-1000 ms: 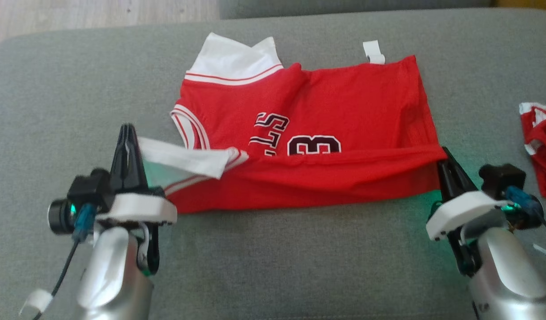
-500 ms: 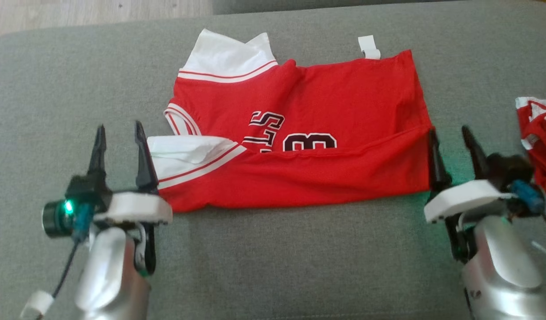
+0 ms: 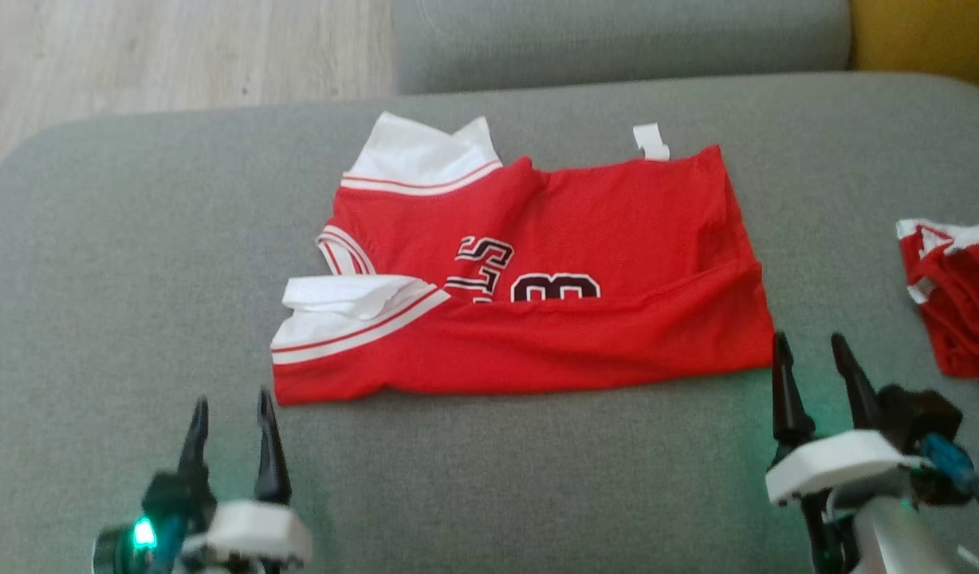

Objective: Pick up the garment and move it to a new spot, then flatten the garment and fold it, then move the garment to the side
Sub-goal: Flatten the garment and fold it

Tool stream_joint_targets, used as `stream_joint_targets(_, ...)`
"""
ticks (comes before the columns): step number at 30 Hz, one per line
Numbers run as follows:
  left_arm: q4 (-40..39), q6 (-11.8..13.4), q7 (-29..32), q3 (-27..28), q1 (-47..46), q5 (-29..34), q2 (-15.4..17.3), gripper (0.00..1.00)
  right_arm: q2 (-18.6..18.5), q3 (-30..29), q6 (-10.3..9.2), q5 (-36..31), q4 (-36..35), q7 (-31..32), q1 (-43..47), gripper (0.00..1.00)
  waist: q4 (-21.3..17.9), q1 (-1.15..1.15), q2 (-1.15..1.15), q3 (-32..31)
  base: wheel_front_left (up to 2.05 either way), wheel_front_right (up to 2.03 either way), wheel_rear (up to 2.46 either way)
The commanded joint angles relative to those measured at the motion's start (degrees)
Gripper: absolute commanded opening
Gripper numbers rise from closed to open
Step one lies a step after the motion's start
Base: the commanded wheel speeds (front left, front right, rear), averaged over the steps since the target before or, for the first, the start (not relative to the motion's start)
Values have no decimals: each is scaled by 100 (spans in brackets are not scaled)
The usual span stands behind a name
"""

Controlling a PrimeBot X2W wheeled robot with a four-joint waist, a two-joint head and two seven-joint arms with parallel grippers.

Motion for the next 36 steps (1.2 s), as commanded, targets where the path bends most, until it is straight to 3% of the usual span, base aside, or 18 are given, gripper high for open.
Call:
stream_joint_targets(1,-194,0,-30,188,49,-87,88,100,-5,171,-4,53,-148,-63,-41,100,5,1,0,-158,0,0,0)
stream_joint_targets(12,-121,-56,-30,-64,288,-389,88,100,-3,159,-4,213,-147,-63,144,100,-48,1,0,-151,0,0,0)
stream_joint_targets(26,1509,-536,-30,-16,-1027,-958,88,100,-3,296,-4,247,-230,-63,-533,100,-347,1,0,739,0,0,0)
stream_joint_targets(27,1666,-550,-30,-41,-1083,-992,88,89,-3,306,-4,255,-209,-63,-559,100,-362,1,0,768,0,0,0)
stream_joint_targets(29,1910,-562,-30,-103,-1183,-1023,88,1,-3,326,-4,275,-155,-63,-619,100,-379,1,0,820,0,0,0)
stream_joint_targets(36,2137,-696,-30,-367,-1362,-1227,88,0,-3,450,-4,316,436,-63,-922,100,-326,1,0,960,0,0,0)
